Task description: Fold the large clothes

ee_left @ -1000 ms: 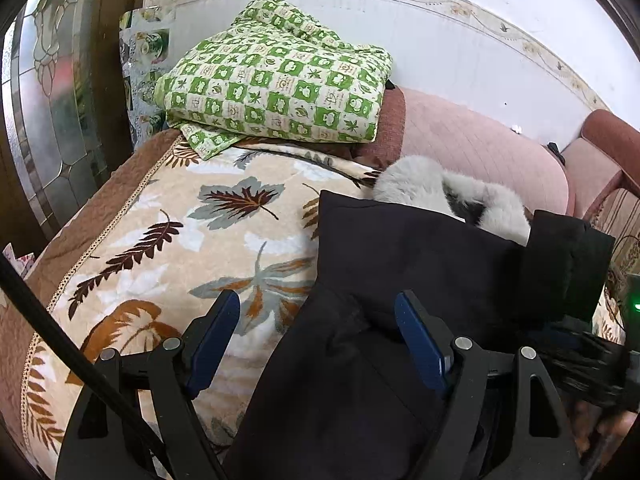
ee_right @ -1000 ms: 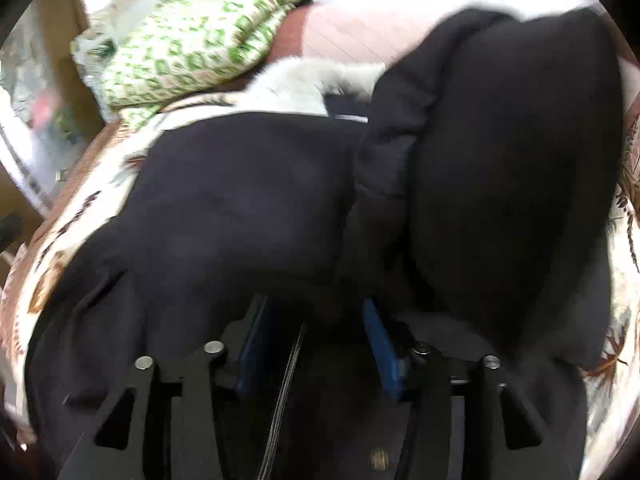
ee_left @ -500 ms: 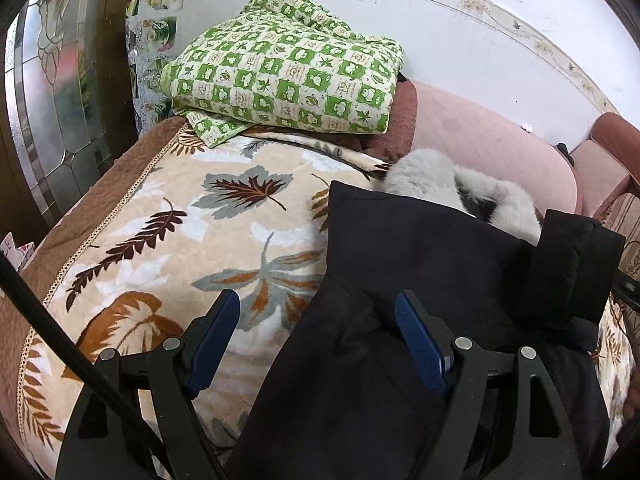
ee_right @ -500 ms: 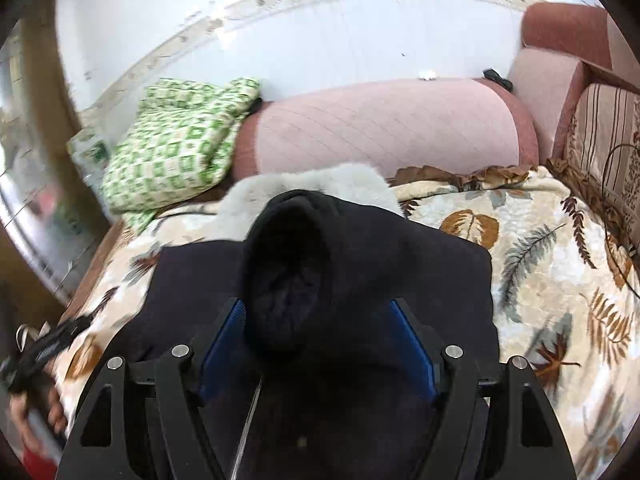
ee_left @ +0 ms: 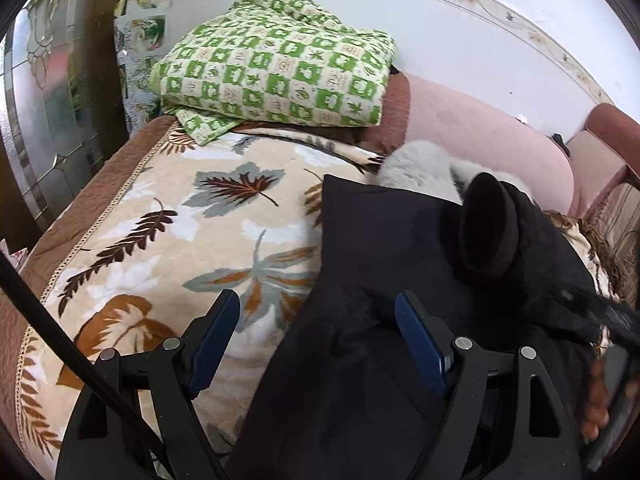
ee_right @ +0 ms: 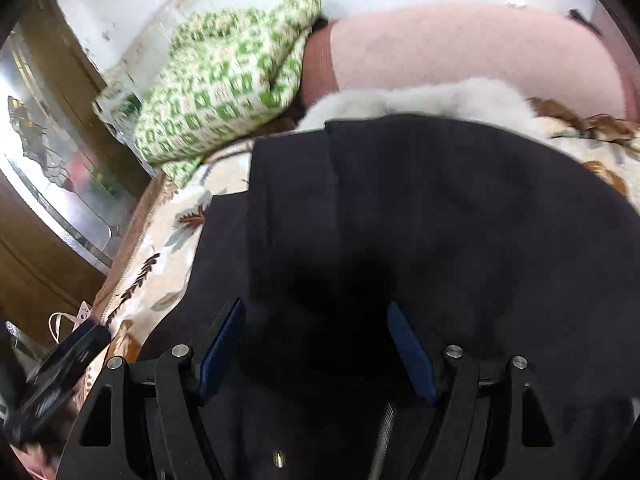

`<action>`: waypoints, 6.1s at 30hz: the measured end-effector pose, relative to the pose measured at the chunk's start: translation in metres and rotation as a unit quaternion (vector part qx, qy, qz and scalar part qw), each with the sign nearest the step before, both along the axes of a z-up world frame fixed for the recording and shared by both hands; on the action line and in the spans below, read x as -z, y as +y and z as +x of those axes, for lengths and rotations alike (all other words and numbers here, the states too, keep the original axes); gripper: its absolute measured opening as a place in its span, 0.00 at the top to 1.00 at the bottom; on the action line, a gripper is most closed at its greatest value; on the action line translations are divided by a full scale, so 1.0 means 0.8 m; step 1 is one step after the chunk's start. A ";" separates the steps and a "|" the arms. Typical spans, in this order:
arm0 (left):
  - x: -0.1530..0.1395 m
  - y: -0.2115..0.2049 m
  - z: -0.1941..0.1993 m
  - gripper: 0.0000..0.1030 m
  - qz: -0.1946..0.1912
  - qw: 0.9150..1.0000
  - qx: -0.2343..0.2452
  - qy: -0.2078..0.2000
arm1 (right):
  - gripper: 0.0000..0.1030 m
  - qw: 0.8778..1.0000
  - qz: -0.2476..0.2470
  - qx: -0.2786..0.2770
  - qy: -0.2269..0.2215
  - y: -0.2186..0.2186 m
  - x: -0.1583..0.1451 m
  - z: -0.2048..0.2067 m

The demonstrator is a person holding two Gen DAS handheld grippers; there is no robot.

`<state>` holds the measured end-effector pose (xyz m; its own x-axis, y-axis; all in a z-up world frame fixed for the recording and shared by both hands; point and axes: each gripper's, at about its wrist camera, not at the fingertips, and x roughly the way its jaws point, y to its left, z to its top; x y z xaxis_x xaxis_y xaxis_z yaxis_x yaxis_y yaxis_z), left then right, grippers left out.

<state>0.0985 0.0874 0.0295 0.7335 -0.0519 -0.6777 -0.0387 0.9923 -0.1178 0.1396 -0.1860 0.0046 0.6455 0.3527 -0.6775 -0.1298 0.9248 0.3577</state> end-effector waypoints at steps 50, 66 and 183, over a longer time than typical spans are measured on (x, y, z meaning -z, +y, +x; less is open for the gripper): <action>0.059 -0.026 0.126 0.51 0.045 0.993 -0.031 0.105 | 0.19 0.983 0.046 0.180 0.009 -0.171 0.037 -0.094; 0.043 -0.010 -0.008 0.35 -0.026 0.995 -0.053 0.084 | 0.18 0.980 -0.075 0.178 0.038 -0.142 0.068 -0.051; 0.110 0.055 -0.092 0.07 -0.170 0.960 0.152 0.160 | 0.10 0.972 0.131 0.133 0.145 -0.252 0.106 -0.271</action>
